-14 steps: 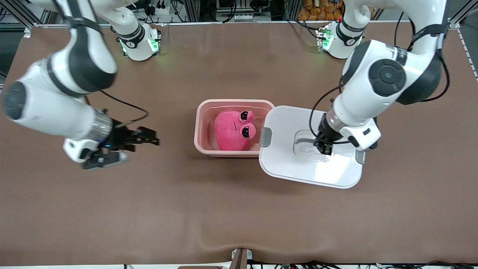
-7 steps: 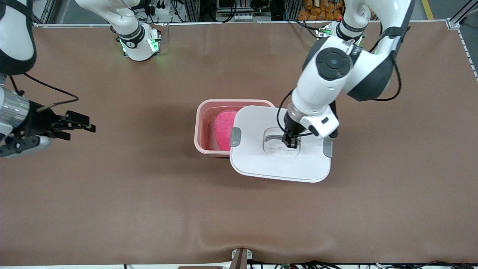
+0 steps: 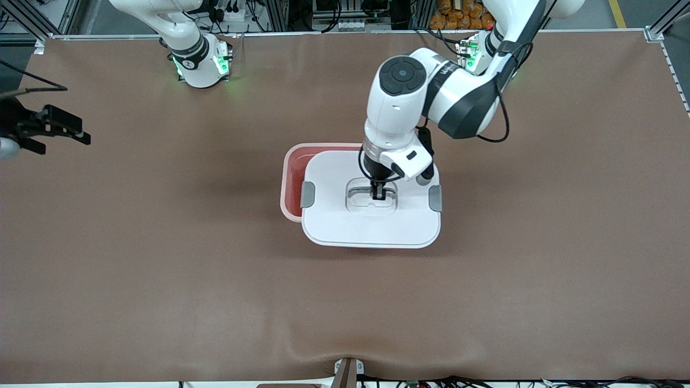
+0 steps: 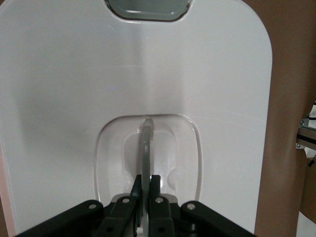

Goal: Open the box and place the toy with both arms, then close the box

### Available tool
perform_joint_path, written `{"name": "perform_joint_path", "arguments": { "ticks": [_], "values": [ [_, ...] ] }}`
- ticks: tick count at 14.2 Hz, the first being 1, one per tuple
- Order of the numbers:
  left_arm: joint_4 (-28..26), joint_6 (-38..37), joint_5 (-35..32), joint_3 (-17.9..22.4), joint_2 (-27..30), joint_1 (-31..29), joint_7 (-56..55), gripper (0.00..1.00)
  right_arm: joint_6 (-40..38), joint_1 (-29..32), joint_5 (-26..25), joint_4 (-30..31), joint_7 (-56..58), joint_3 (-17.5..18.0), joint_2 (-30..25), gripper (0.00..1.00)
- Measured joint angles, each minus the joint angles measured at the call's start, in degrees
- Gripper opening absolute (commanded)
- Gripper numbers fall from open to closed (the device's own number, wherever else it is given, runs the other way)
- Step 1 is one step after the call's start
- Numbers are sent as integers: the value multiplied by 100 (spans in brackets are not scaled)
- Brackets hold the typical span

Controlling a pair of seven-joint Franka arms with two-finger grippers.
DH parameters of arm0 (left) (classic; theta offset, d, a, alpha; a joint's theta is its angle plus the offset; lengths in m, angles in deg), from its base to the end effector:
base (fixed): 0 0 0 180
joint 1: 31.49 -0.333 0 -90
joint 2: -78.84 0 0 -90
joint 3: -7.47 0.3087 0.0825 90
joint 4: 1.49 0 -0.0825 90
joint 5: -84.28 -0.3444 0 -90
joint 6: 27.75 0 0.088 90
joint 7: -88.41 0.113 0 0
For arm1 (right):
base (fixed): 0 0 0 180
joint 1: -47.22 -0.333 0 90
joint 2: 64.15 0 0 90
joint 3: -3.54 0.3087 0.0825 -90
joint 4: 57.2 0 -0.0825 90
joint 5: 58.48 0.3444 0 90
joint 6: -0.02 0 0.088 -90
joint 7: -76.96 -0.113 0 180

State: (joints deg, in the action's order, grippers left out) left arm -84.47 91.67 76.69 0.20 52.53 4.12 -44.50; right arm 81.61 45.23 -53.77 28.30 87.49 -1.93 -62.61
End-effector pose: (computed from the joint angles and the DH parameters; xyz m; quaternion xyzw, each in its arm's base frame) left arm 0.5055 -0.4391 0.4435 0.7164 0.6910 0.0363 0.0889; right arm 0.5070 -0.0198 0.6192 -0.9959 -0.0654 0.0423 0.0451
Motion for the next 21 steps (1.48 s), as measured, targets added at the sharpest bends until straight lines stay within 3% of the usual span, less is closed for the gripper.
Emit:
{"name": "perform_joint_path", "arguments": {
  "ticks": [7, 14, 21],
  "values": [
    [-13, 71, -310, -3, -115, 488, -898, 0, -104, 223, -137, 531, -370, 25, -429, 100],
    [-69, 75, -312, -4, -284, 713, -928, 0, 270, 227, -336, 577, -463, 97, -439, 100],
    [-179, 354, -312, -4, -451, 895, -1150, 0, 329, 200, -367, 580, -1243, 193, -439, 100]
  ]
}}
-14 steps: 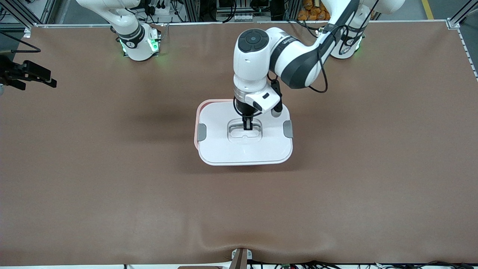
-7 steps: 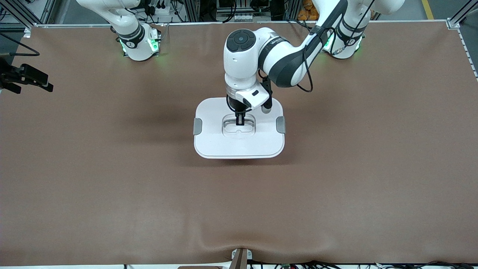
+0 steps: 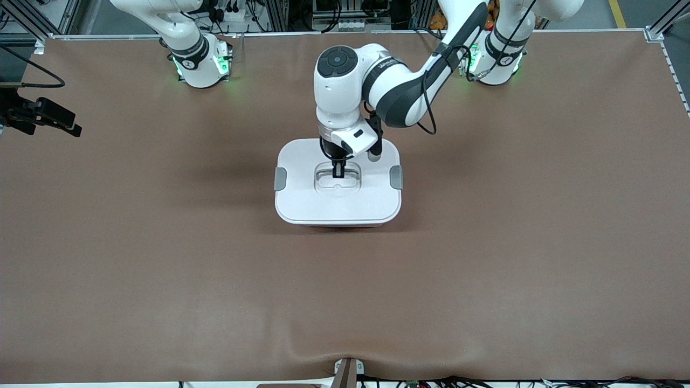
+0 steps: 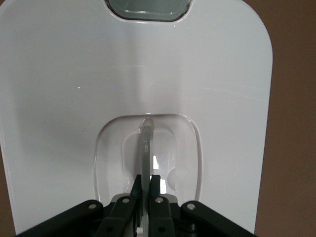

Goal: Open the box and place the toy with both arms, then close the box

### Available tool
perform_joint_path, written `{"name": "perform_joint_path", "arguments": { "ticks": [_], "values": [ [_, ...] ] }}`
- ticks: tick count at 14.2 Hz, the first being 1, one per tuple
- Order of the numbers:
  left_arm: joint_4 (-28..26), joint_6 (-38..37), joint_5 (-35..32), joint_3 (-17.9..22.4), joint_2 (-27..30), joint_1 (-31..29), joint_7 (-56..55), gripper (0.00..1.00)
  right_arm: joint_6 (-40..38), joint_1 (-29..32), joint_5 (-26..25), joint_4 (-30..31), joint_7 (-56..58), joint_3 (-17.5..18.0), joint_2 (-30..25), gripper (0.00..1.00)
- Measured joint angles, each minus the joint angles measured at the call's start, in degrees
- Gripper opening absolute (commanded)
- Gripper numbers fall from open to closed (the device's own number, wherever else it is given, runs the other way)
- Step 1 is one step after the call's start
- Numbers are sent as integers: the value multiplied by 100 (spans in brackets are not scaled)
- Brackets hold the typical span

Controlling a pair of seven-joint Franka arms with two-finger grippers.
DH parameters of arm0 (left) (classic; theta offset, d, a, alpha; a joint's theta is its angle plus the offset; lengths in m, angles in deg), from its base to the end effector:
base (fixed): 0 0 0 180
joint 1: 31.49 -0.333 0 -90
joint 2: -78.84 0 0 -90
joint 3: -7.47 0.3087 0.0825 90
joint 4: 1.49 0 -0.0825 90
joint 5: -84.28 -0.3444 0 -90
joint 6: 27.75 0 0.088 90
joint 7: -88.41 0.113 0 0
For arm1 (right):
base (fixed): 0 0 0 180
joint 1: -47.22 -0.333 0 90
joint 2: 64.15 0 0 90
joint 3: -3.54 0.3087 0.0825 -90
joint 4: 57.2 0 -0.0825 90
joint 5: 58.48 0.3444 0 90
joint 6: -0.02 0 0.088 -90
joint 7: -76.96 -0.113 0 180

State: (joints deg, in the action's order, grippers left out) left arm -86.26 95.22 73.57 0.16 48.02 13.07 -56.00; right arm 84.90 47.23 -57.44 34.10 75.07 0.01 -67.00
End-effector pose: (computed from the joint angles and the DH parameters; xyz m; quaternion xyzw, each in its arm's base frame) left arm 0.4369 -0.5176 0.3832 0.7133 0.6959 0.0397 0.0732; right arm 0.4891 -0.0289 0.6189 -0.9984 0.0467 0.0310 0.0110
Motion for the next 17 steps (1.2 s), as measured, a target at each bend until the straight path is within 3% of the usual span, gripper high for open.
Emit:
{"name": "perform_joint_path", "arguments": {
  "ticks": [17],
  "values": [
    [-259, 154, -159, 8, -3, 21, -63, 0, 4, 13, 0, -66, 515, -52, -4, 100]
  ]
}}
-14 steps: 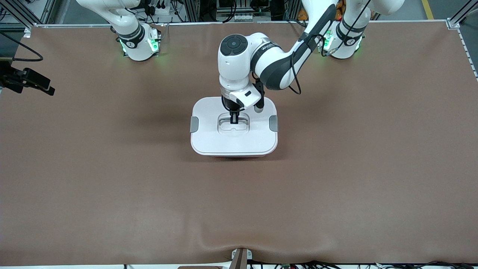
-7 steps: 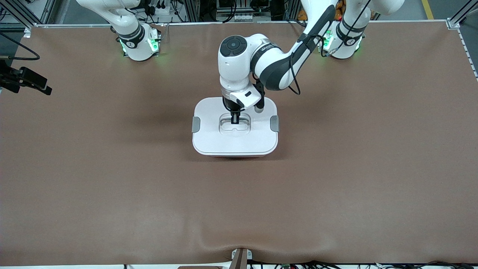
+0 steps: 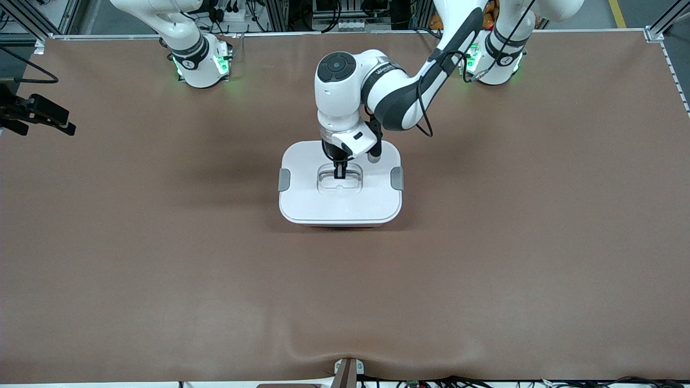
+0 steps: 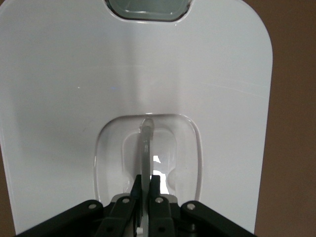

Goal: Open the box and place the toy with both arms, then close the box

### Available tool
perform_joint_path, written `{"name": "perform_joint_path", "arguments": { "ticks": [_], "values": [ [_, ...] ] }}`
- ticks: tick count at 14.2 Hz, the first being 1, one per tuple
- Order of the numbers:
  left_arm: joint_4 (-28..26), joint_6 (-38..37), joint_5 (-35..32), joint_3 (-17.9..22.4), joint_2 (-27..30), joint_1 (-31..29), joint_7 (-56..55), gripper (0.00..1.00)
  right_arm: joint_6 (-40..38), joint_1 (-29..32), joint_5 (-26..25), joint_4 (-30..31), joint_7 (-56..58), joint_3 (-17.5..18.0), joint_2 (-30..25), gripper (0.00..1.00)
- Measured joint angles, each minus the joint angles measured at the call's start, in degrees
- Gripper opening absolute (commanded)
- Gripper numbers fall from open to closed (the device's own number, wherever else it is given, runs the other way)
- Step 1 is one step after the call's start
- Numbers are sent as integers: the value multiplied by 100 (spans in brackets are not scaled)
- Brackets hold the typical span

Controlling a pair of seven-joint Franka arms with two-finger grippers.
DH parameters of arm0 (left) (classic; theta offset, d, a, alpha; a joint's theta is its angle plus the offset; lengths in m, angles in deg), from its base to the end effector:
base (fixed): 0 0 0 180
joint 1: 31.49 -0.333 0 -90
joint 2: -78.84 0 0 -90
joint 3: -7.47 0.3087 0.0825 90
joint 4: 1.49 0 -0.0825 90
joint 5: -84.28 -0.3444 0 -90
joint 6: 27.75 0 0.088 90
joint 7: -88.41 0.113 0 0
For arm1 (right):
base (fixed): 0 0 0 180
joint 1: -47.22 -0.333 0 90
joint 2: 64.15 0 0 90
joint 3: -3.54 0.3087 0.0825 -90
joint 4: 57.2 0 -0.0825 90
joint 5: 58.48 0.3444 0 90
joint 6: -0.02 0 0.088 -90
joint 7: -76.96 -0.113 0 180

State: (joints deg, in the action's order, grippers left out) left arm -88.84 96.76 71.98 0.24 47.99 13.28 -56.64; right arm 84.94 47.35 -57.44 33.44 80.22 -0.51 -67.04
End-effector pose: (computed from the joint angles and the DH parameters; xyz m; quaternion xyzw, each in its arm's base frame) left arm 0.4318 -0.5149 0.3656 0.7176 0.6915 0.0508 0.0660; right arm 0.4889 -0.0345 0.6242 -0.9996 0.0074 0.0240 0.0124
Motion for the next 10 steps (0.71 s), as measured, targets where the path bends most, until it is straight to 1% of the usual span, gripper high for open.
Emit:
{"name": "perform_joint_path", "arguments": {
  "ticks": [10],
  "values": [
    [-25, 24, -39, 0, 0, 0, 0, 0, -10, 0, 0, 1, 55, 0, 0, 100]
  ]
}}
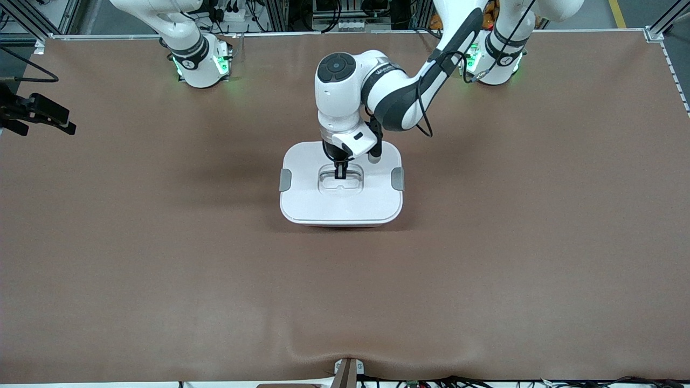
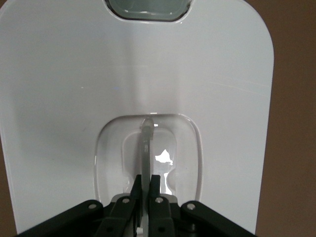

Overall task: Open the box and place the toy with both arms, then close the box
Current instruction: 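Lower the lid onto the box with the left gripper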

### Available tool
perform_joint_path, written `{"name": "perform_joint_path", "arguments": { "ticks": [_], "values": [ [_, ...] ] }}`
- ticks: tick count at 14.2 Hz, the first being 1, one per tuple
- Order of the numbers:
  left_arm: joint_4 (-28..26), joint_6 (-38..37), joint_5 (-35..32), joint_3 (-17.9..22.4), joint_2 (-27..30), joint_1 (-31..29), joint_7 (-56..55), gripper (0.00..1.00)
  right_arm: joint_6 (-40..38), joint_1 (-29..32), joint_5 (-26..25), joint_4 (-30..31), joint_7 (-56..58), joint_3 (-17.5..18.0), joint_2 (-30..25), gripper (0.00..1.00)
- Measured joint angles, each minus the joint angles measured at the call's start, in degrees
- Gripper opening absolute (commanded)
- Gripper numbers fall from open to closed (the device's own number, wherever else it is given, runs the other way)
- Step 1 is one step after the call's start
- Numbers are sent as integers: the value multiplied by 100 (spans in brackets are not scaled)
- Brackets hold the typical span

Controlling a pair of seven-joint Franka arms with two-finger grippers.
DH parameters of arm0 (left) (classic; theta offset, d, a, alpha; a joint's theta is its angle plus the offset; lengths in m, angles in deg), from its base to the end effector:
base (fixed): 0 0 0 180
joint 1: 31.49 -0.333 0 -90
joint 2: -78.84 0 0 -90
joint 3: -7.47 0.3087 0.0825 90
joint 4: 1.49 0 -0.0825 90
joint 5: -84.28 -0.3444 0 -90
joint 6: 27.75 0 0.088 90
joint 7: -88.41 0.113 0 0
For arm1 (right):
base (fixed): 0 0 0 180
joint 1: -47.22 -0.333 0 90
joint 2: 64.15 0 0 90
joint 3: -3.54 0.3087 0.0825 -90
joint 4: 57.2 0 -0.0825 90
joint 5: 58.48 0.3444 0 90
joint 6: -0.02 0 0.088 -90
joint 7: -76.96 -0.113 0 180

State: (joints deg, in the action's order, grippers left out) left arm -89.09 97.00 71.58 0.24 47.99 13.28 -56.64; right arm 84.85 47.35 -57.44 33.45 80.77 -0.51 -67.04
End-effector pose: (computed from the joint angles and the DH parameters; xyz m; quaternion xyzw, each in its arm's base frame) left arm 0.4316 -0.5146 0.3641 0.7190 0.6898 0.0535 0.0663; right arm 0.4887 -0.0345 0.6240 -0.9996 0.0026 0.0248 0.0126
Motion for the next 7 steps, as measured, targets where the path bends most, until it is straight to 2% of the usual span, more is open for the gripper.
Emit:
{"name": "perform_joint_path", "arguments": {
  "ticks": [7],
  "values": [
    [-98, 79, -2, 5, 1, -2, 0, 0, -1, 0, 0, 0, 2, 1, 0, 100]
  ]
}}
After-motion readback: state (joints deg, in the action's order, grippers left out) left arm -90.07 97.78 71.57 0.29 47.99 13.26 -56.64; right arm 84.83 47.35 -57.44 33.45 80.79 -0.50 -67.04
